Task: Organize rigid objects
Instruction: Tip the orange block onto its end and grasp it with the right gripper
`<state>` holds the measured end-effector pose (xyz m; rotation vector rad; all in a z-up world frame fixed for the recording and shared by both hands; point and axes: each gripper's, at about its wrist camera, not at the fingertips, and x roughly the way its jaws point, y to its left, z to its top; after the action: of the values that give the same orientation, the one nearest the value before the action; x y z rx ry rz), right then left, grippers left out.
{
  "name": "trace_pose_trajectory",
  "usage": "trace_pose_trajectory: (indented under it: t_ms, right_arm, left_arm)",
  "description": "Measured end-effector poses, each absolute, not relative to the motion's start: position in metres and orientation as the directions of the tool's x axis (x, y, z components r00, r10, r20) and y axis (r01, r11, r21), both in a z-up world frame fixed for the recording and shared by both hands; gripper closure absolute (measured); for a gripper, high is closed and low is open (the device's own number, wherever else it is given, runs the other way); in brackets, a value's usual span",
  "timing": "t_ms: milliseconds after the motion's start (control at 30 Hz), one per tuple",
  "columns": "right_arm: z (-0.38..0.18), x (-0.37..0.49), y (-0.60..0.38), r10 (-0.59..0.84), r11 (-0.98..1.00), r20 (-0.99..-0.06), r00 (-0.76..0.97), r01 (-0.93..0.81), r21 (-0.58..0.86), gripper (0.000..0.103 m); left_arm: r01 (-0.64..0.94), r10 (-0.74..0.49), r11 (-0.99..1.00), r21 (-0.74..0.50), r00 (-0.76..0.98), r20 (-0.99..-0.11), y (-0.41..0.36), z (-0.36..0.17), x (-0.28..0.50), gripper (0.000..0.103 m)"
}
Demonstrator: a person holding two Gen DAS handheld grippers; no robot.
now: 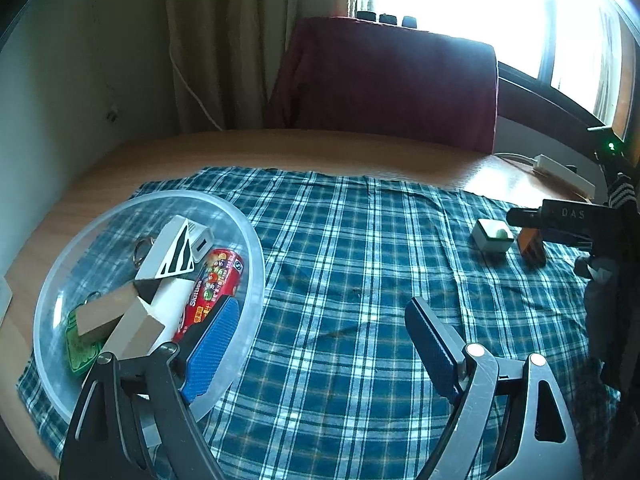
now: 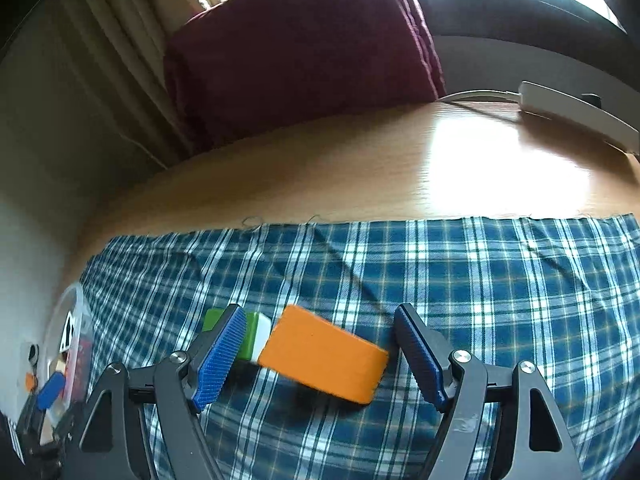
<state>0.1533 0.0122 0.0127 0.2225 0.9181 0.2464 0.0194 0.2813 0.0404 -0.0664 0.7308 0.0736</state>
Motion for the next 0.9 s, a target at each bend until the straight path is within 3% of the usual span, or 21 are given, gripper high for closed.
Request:
trace_pose_trajectory:
  t_ms: [367, 567, 767, 900]
  right_arm:
    - [0.01, 0.115, 0.037, 0.354, 0.933, -0.766, 0.537, -0.254, 0.254, 0.023]
    - [0.012, 0.113, 0.039, 0.244, 0.969, -0.768, 0.592, -0.187, 0.164, 0.026]
    - [0.009, 0.133, 0.041, 0.177, 0.984, -0.773, 0.61, -0.118, 0.131, 0.039]
    - [0.005, 0.135, 0.05, 0.125, 0.991, -0.77, 0.625, -0.107, 0.075, 0.057]
  left_arm:
    - [-0.087, 0.042, 0.996, -0.034, 0.741, -0.67, 0.281, 0.039, 0.02, 0.017]
    - [-0.088, 0.042, 0.996, -0.034, 0.741, -0.67, 0.28, 0.04, 0.02, 0.017]
    - [-0.074, 0.032, 0.997, -0.036, 0.746, -0.665, 0.277, 0.042, 0.021, 0.017]
    - [-0.066, 0.03, 0.997, -0.028, 0.746, -0.665, 0.272, 0.043, 0.019, 0.017]
